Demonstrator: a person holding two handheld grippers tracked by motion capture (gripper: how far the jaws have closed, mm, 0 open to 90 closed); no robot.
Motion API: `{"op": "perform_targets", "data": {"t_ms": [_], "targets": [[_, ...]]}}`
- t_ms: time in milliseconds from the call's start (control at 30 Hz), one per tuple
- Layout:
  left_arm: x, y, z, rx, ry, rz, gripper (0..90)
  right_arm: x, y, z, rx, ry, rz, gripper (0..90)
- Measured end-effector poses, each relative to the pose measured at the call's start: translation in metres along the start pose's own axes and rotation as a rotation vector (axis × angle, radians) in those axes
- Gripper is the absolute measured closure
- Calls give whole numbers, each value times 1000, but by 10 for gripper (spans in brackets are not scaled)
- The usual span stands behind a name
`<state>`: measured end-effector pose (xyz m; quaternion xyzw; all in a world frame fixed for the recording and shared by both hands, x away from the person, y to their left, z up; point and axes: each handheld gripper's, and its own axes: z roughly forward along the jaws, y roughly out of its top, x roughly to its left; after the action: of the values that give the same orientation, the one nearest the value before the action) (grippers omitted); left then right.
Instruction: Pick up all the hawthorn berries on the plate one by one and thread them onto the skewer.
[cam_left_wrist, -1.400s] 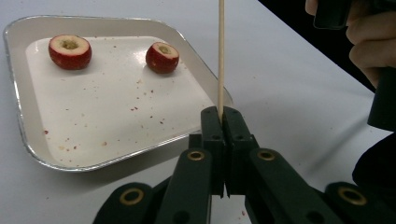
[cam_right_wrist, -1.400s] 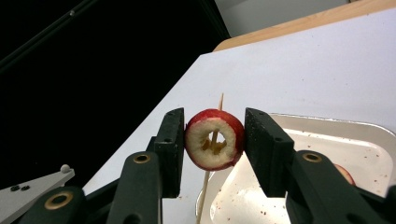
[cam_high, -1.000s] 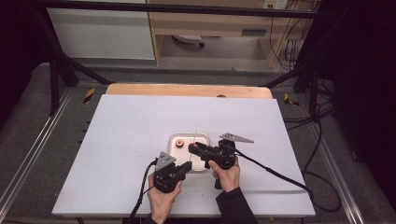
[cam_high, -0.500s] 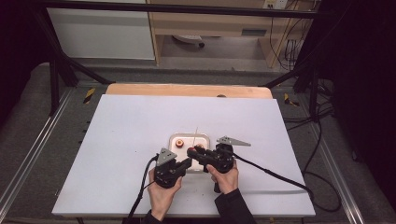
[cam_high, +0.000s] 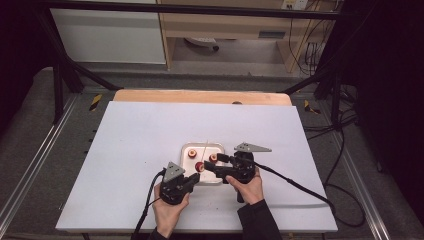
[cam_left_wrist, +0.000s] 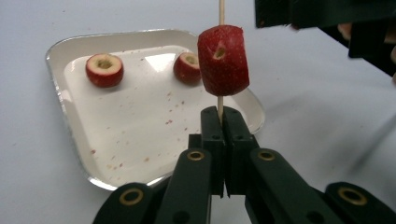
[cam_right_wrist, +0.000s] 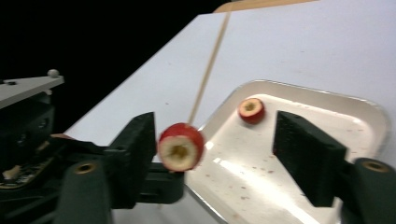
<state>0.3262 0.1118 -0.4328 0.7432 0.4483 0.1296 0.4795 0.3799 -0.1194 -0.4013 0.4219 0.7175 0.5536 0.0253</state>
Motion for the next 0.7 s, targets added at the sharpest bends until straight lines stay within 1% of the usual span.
{"op": "perform_targets", "data": {"t_ms": [33, 133, 267, 333, 433, 533, 700], "targets": [[2, -2, -2, 4, 6, 7, 887, -2, 1, -1, 13, -10, -12, 239], [6, -6, -7, 9, 15, 11, 886, -7, 4, -1, 60, -51, -48, 161], [10, -11, -14, 15, 33, 35, 886, -14, 7, 0, 126, -101, -85, 108], [12, -14, -17, 16, 33, 34, 886, -17, 8, 1, 146, -120, -106, 101], [13, -17, -20, 23, 42, 50, 885, -21, 12, 1, 178, -143, -119, 94], [14, -20, -23, 24, 39, 50, 885, -23, 17, 3, 226, -175, -146, 94], [15, -24, -26, 30, 36, 55, 885, -23, 25, 12, 301, -206, -165, 98]]}}
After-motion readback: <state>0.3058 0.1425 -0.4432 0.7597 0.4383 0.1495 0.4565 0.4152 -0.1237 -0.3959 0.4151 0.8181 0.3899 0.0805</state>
